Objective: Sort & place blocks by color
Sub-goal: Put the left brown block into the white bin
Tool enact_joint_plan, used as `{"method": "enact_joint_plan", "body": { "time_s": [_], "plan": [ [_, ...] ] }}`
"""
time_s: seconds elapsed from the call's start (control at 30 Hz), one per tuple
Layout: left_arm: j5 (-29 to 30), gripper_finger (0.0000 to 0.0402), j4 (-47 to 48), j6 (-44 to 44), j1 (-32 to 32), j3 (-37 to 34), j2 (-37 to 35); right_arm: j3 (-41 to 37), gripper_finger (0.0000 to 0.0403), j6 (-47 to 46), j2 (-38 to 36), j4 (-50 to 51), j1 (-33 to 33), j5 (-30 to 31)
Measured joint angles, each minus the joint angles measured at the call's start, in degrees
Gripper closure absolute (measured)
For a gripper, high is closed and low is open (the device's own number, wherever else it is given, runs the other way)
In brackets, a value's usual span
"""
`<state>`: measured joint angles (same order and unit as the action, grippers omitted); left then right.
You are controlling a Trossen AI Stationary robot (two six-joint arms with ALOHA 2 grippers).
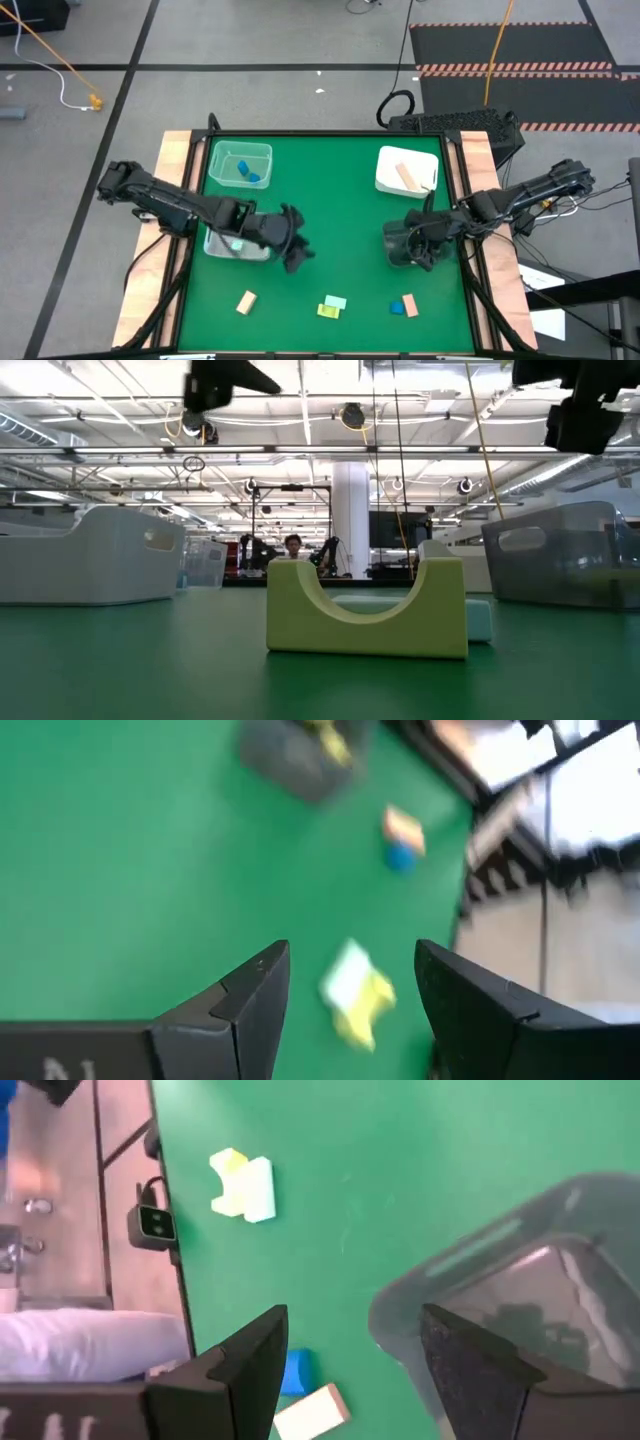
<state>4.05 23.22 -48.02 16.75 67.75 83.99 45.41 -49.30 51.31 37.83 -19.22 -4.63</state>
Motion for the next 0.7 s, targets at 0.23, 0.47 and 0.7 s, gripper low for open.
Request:
{"method": "enact_joint_plan", "body": {
  "time_s": [0.23, 0.47, 0.7],
  "plan": [
    [-4.2, 0.0186, 12.6, -18.0, 10.4, 0.0, 0.0, 0.0, 0.0187, 10.3, 0.2, 0.1, 0.0, 0.1],
    [-4.1, 0.0186, 21.8, -46.0, 18.2, 0.0, 0.0, 0.0, 0.0188, 17.7, 0.2, -1.5, 0.0, 2.7],
    [-4.1, 0.0186, 27.9, -68.0, 23.5, -0.9, 0.0, 0.0, 0.0188, 24.2, 0.2, -5.6, 0.1, 10.3]
  ]
}}
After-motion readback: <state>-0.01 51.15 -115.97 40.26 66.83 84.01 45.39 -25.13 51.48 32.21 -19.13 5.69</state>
